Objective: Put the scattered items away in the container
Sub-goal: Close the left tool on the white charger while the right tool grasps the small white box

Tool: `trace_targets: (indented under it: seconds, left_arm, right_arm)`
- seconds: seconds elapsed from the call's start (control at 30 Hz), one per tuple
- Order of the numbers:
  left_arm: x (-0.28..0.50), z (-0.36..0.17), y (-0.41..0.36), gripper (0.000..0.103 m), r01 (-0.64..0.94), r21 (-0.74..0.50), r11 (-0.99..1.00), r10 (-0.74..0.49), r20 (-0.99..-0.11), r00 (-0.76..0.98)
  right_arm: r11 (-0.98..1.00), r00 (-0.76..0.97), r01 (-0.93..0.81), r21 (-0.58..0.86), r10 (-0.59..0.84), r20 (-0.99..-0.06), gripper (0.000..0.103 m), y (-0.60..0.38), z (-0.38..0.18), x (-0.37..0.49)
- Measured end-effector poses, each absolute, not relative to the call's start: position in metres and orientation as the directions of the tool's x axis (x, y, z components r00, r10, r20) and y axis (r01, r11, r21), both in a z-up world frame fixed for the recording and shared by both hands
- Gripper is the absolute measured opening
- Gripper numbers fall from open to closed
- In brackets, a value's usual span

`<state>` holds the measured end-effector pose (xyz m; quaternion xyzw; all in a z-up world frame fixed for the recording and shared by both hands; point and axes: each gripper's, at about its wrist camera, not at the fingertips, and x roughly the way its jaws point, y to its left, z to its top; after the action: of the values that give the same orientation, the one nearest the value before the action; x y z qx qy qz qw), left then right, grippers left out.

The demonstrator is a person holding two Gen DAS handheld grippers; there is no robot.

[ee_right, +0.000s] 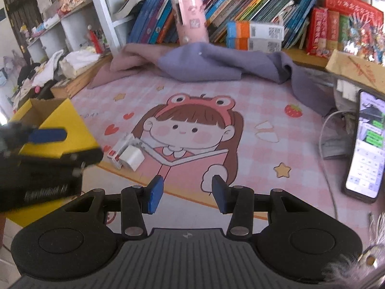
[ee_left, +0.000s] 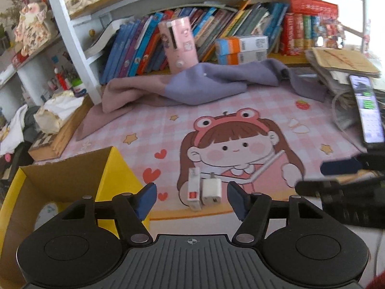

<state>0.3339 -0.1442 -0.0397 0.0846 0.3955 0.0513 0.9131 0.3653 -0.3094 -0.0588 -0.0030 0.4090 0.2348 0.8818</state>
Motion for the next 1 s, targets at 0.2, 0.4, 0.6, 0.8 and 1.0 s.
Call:
trace_targets:
  seconds: [0.2,0.4,0.6,0.8,1.0]
  left_arm:
    - [0.364,-0.050,-0.145,0.050,-0.023,0.207,0.978,0.172,-0.740,0.651]
    - [0.386,-0.066,-0.140,0.049,-0.033,0.236,0.971,0.208,-0.773,0.599]
    - [0.395,-0.078,-0.141,0.044,-0.036,0.241,0.970,0.220,-0.800,0.558]
    - [0.400,-0.079,-0.139,0.044,-0.034,0.274,0.961,0.247,-0.798,0.550]
    - [0.404,-0.085,-0.133,0.034,-0.037,0.247,0.968,0.232,-0.836,0.497]
  right_arm:
    - [0.855,0.499,-0.482,0.191,0.447,-0.743,0.043,-0.296,-0.070,0.372]
    - [0.827,0.460,-0.523,0.207,0.478,-0.748,0.043,-0.289,-0.078,0.376]
    - [0.802,0.443,-0.557,0.216,0.507,-0.739,0.043,-0.288,-0.082,0.382]
    - [0.788,0.426,-0.572,0.228,0.523,-0.738,0.043,-0.285,-0.086,0.384]
    - [0.780,0.412,-0.578,0.241,0.534,-0.739,0.043,-0.283,-0.090,0.387]
